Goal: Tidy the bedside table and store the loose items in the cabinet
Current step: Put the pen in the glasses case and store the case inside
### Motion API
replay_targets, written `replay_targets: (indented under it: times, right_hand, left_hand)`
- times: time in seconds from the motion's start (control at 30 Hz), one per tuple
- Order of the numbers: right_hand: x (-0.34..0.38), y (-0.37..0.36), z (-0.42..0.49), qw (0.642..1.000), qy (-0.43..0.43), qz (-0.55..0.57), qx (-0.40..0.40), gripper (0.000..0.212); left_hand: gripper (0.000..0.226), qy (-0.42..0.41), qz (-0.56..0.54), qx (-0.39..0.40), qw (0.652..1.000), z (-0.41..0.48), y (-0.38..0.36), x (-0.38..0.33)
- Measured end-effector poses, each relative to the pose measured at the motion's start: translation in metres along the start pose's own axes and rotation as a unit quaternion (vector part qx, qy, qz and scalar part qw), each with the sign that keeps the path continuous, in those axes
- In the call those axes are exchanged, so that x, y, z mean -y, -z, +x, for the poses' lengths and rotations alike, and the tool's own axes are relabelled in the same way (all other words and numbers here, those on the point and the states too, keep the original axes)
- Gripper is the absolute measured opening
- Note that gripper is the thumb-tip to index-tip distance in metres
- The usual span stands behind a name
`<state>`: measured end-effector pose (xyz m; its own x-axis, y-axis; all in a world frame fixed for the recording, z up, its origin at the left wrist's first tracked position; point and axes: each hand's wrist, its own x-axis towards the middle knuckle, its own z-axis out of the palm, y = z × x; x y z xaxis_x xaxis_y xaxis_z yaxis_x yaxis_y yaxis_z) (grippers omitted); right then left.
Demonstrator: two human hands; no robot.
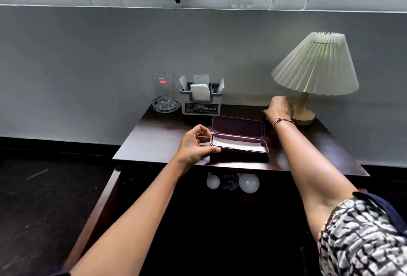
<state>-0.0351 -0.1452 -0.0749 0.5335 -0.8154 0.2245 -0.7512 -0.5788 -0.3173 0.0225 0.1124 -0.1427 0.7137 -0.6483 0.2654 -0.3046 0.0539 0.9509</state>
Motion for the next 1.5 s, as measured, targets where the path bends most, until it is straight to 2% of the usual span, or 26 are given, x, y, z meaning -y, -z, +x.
replay_targets:
  times: [0.27,0.4,0.6,0.77,1.03,1.33,1.5]
  right_hand:
    - [0.0,-0.001,-0.006,1.0,-0.004,0.02,0.001,0.023]
    - [0.003,0.013,-0.015,0.998,-0.003,0.07,0.01,0.035]
    - [0.002,0.035,-0.025,0.993,0.02,0.119,-0.009,0.041]
    - [0.0,0.051,-0.041,0.987,0.06,0.148,-0.018,0.031]
    - [-0.021,0.064,-0.074,0.977,0.073,0.197,-0.045,0.022]
    - [-0.03,0.05,-0.101,0.96,0.218,0.176,-0.002,0.019]
    - [-0.032,0.037,-0.109,0.951,0.266,0.157,0.003,0.018]
  left_hand:
    - [0.043,-0.001,-0.003,0.009,1.0,-0.001,0.001,-0.002]
    - [0.042,0.003,0.005,0.015,1.0,-0.002,0.001,-0.005]
    - [0.042,0.004,0.008,0.014,1.0,-0.005,0.0,-0.009]
    - [0.043,0.004,0.01,0.014,1.0,-0.006,-0.001,-0.009]
    - [0.05,0.012,-0.004,0.007,1.0,-0.005,-0.001,-0.006]
    - [0.054,0.019,-0.015,0.005,1.0,-0.004,0.0,-0.004]
    - [0.056,0.016,-0.013,0.004,1.0,-0.005,-0.001,-0.005]
